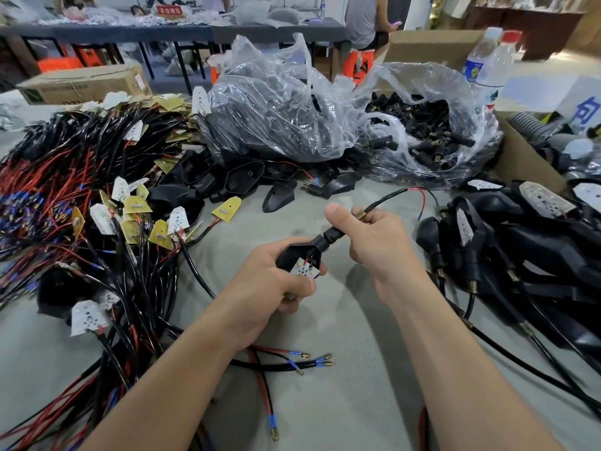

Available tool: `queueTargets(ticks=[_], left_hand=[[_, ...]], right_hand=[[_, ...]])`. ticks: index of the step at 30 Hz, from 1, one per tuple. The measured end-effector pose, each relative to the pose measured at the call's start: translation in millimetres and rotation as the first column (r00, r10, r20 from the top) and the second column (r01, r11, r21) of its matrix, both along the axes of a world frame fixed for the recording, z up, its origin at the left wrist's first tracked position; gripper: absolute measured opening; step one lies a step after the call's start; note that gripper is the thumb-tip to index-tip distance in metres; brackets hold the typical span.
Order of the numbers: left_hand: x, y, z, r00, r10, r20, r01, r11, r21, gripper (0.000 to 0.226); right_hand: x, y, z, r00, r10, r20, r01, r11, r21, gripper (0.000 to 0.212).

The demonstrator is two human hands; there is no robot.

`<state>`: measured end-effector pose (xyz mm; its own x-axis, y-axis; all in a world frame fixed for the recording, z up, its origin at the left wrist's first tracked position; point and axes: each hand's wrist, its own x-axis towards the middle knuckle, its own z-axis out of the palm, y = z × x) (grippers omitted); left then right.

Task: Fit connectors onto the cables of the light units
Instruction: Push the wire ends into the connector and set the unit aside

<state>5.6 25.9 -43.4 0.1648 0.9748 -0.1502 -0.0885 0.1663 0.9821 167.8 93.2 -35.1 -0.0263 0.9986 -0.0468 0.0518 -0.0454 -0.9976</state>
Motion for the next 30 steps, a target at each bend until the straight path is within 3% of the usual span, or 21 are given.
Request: queueTargets(ticks=[9, 14, 18, 22, 30], left_hand=[[-2.6, -0.4, -0.8, 0.995, 0.026, -0.101, -0.028, 0.999, -0.017, 0.046], [-1.4, 0.8, -2.2, 0.990, 0.033, -0.139, -0.034, 0.999, -0.003, 0.045], [-1.0, 1.2, -3.0, 0.936, 0.100, -0.339, -0.069, 0.993, 0.100, 0.041], [-1.5, 0.7, -6.6, 0.797, 0.234, -0.557, -0.080, 0.955, 0.287, 0.054], [3.4, -3.9, -8.9, 0.732, 0.349, -0.586, -0.087, 0.900, 0.427, 0.063]], right_hand=[[-2.7, -1.2, -4.5, 0.990, -0.005, 0.143, -0.015, 0.990, 0.141, 0.061], [-1.1, 0.4, -3.5, 0.952, -0.018, 0.306, 0.006, 0.999, 0.039, 0.063], [0.7, -0.9, -2.3, 0.910, -0.058, 0.410, 0.063, 0.998, 0.001, 0.066], [1.4, 0.4, -3.5, 0.915, -0.030, 0.403, 0.053, 0.997, -0.047, 0.067], [-4.7, -1.2, -1.6, 0.905, -0.107, 0.411, 0.136, 0.990, -0.040, 0.060]])
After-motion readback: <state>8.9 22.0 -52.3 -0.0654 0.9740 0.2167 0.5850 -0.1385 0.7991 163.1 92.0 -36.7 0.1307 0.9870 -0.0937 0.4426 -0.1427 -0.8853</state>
